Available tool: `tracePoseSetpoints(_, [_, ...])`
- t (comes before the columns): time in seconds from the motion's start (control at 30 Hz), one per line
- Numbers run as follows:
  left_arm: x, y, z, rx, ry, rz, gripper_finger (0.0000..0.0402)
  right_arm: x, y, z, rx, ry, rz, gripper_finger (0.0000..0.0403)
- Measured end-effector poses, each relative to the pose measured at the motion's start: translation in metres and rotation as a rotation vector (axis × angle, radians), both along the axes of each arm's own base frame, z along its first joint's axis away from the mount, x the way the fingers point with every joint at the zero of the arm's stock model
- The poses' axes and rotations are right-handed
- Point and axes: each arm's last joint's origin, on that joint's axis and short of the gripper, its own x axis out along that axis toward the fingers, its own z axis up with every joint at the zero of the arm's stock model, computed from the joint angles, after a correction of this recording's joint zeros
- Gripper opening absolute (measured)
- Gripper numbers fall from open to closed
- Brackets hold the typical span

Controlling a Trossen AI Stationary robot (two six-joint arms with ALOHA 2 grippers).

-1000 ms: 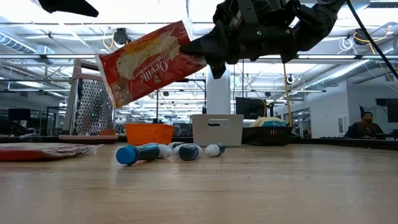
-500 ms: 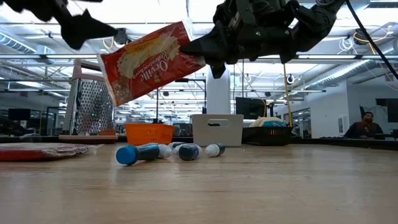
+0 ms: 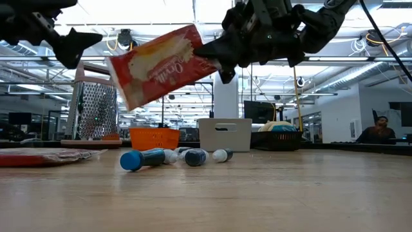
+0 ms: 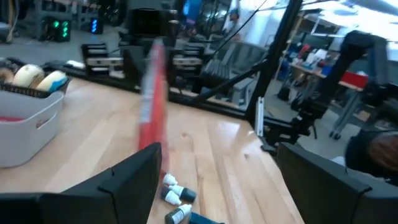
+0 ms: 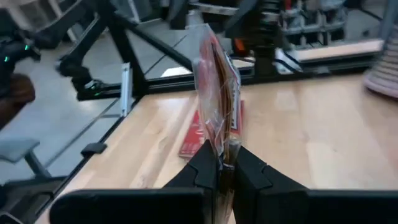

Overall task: Pick & Place Food Item
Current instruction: Put the red popcorn package into the gray bin

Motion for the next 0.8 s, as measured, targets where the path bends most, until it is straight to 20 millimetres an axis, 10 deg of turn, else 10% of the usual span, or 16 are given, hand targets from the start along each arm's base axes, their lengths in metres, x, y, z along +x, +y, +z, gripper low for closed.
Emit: tracePoseSetpoints(0.8, [-0.009, 0.014, -0.009, 0.074, -0.035, 0.088, 0.0322, -0.041, -0.099, 0.133, -0.163, 0.189, -0.218, 0.0011])
